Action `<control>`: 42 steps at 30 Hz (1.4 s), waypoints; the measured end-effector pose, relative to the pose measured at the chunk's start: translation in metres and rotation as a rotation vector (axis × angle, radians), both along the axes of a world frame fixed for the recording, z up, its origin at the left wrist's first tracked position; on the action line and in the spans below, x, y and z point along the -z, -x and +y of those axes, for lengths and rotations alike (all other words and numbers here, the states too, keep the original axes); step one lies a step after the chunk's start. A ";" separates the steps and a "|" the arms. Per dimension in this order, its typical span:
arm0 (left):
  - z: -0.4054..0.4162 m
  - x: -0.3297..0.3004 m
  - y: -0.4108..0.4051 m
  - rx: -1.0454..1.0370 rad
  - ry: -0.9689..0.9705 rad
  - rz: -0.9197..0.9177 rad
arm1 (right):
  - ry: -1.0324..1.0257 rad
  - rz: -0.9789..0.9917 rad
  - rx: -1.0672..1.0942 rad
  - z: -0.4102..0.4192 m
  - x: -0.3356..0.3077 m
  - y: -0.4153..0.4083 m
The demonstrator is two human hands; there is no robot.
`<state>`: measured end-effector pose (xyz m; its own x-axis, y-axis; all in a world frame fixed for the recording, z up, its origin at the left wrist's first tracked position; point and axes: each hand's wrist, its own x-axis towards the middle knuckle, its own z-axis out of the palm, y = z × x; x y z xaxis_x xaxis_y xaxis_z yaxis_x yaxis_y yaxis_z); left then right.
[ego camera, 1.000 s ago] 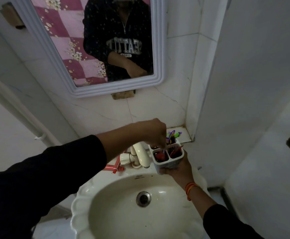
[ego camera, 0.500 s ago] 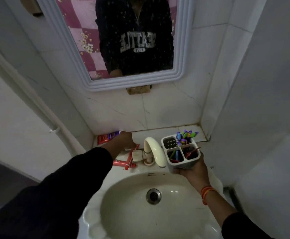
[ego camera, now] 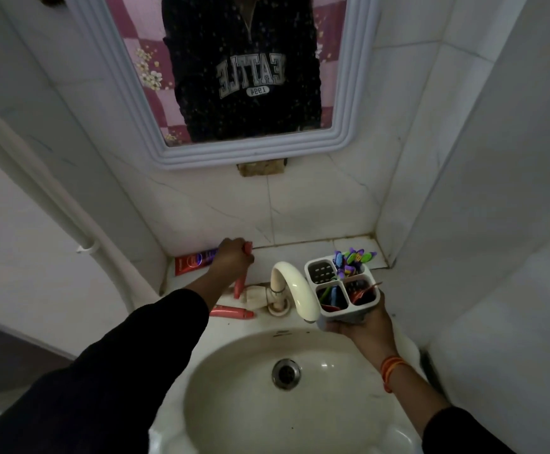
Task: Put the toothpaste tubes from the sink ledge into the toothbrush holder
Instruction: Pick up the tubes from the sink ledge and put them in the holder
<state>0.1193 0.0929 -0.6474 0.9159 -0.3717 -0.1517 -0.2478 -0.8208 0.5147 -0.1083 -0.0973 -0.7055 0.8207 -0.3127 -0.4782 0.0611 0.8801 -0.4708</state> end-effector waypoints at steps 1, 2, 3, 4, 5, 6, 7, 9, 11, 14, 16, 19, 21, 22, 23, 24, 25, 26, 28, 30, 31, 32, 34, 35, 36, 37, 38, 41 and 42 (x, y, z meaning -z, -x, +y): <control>-0.001 -0.007 0.000 -0.020 0.070 -0.059 | 0.003 0.001 -0.007 0.000 -0.003 0.001; -0.002 -0.016 0.003 -0.022 0.144 -0.098 | 0.003 0.006 -0.017 0.000 -0.002 0.001; -0.002 -0.027 0.007 -0.001 0.210 -0.127 | -0.005 0.017 -0.004 0.001 -0.003 0.002; -0.004 -0.040 0.015 0.030 0.267 -0.155 | 0.002 0.027 0.004 0.001 0.000 0.001; -0.006 -0.052 0.021 0.074 0.320 -0.199 | 0.015 0.045 0.007 0.002 0.003 0.001; -0.008 -0.065 0.029 0.112 0.367 -0.240 | 0.020 0.066 0.023 0.001 0.004 0.000; -0.011 -0.077 0.037 0.140 0.409 -0.266 | 0.035 0.083 0.012 0.001 0.002 0.002; -0.017 -0.100 0.052 0.187 0.466 -0.246 | 0.177 0.125 -0.040 0.001 0.002 0.007; -0.025 -0.117 0.067 0.277 0.465 -0.188 | 0.801 0.268 -0.157 0.004 -0.001 0.017; -0.036 -0.125 0.089 0.410 0.368 -0.151 | 1.188 0.400 -0.170 0.006 0.004 0.020; -0.043 -0.120 0.099 0.453 0.295 -0.124 | 1.177 0.375 -0.159 0.005 0.004 0.019; -0.051 -0.116 0.107 0.436 0.286 -0.094 | 1.162 0.339 -0.170 0.001 0.007 0.018; -0.056 -0.118 0.111 0.448 0.283 -0.103 | 1.151 0.339 -0.157 0.001 0.007 0.019; -0.058 -0.119 0.112 0.469 0.270 -0.121 | 1.163 0.324 -0.156 0.001 0.007 0.019; -0.059 -0.119 0.114 0.496 0.254 -0.141 | 1.159 0.326 -0.152 0.002 0.006 0.019; -0.061 -0.119 0.116 0.524 0.233 -0.154 | 1.151 0.326 -0.154 0.001 0.006 0.018; -0.061 -0.117 0.119 0.551 0.199 -0.157 | 1.147 0.329 -0.154 0.001 0.006 0.018; -0.061 -0.115 0.120 0.576 0.147 -0.155 | 1.159 0.318 -0.152 0.001 0.007 0.019; -0.061 -0.109 0.122 0.612 0.025 -0.150 | 1.161 0.318 -0.155 0.001 0.008 0.019; -0.058 -0.105 0.120 0.622 -0.024 -0.157 | 1.160 0.313 -0.143 0.001 0.009 0.018; -0.057 -0.105 0.118 0.614 -0.019 -0.161 | 1.133 0.297 -0.118 0.000 0.010 0.016; -0.054 -0.106 0.115 0.599 -0.004 -0.164 | 1.122 0.287 -0.097 -0.001 0.014 0.014; -0.048 -0.107 0.107 0.552 0.031 -0.173 | 1.146 0.262 -0.089 -0.001 0.015 0.011; -0.044 -0.106 0.101 0.512 0.050 -0.182 | 1.157 0.272 -0.092 -0.001 0.016 0.012; -0.039 -0.103 0.094 0.465 0.066 -0.188 | 1.133 0.277 -0.088 -0.002 0.016 0.012; -0.033 -0.100 0.087 0.414 0.071 -0.185 | 1.139 0.298 -0.093 -0.002 0.016 0.013; -0.026 -0.096 0.079 0.367 0.061 -0.176 | 1.132 0.291 -0.092 -0.002 0.017 0.013; -0.001 -0.072 0.057 0.307 -0.076 -0.147 | 1.194 0.350 -0.148 -0.001 0.015 0.017; 0.008 -0.062 0.051 0.322 -0.155 -0.131 | 1.200 0.360 -0.155 -0.001 0.015 0.017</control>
